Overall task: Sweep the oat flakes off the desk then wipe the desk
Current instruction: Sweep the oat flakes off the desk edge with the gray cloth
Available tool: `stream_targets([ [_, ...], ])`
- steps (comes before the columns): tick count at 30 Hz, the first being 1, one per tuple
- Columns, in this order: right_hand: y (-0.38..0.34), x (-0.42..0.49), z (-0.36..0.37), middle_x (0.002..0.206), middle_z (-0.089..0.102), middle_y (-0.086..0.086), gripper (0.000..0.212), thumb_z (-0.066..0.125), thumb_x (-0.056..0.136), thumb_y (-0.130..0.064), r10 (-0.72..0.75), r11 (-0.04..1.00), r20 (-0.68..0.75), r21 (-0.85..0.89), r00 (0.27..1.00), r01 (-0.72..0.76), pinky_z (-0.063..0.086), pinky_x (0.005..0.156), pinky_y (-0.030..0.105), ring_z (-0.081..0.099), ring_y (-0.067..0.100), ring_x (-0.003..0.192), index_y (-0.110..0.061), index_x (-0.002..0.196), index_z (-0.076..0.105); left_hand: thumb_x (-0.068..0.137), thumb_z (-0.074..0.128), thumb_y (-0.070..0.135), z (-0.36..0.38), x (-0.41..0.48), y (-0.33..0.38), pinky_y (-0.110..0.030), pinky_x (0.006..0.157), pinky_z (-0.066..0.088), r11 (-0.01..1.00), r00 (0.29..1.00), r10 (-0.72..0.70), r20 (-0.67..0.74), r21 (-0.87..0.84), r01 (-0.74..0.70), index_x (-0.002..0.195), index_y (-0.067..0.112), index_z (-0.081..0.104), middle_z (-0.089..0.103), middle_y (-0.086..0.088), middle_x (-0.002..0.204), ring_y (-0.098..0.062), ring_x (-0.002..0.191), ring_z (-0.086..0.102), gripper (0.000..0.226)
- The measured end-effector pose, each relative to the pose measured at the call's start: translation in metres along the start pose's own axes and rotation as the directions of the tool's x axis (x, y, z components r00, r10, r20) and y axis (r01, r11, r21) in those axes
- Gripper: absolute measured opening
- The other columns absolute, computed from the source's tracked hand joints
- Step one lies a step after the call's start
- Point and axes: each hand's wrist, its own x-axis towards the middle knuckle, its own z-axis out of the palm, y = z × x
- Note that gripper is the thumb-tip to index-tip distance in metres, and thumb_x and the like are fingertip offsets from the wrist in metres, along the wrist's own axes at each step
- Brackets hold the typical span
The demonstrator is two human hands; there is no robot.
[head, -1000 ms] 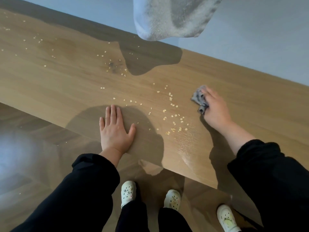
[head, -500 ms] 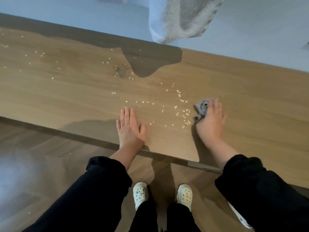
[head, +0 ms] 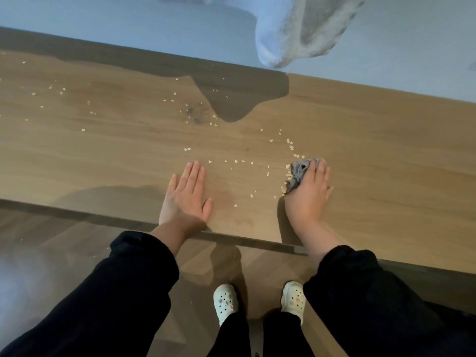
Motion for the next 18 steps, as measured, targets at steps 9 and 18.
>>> stream_targets([
  [9,0.045,0.051,-0.033,0.163,0.007,0.008,0.08,0.061,0.09,-0.009,0.167,0.986,-0.059,0.028,0.984,-0.166,0.006,0.121,0.051,0.004,0.025,0.15,-0.008,0.154,0.014,0.096,0.019,0.046,-0.001,0.002,0.001,-0.041,0.12,-0.006,1.0,1.0,-0.004,0.012,0.005,0.004,0.151,0.011,-0.013,-0.019,-0.005,0.159,-0.018,0.146,-0.018,0.073],
  [18,0.019,0.075,-0.025,0.164,-0.004,0.004,0.083,0.056,0.091,-0.007,-0.088,0.993,0.06,-0.068,0.994,0.092,-0.003,0.118,0.054,-0.005,0.021,0.15,-0.012,0.155,0.004,0.088,0.015,0.05,0.002,-0.001,-0.003,-0.045,0.12,0.006,0.995,0.998,0.028,-0.048,-0.098,-0.032,0.153,0.007,0.012,0.006,-0.008,0.161,-0.02,0.149,-0.001,0.078],
])
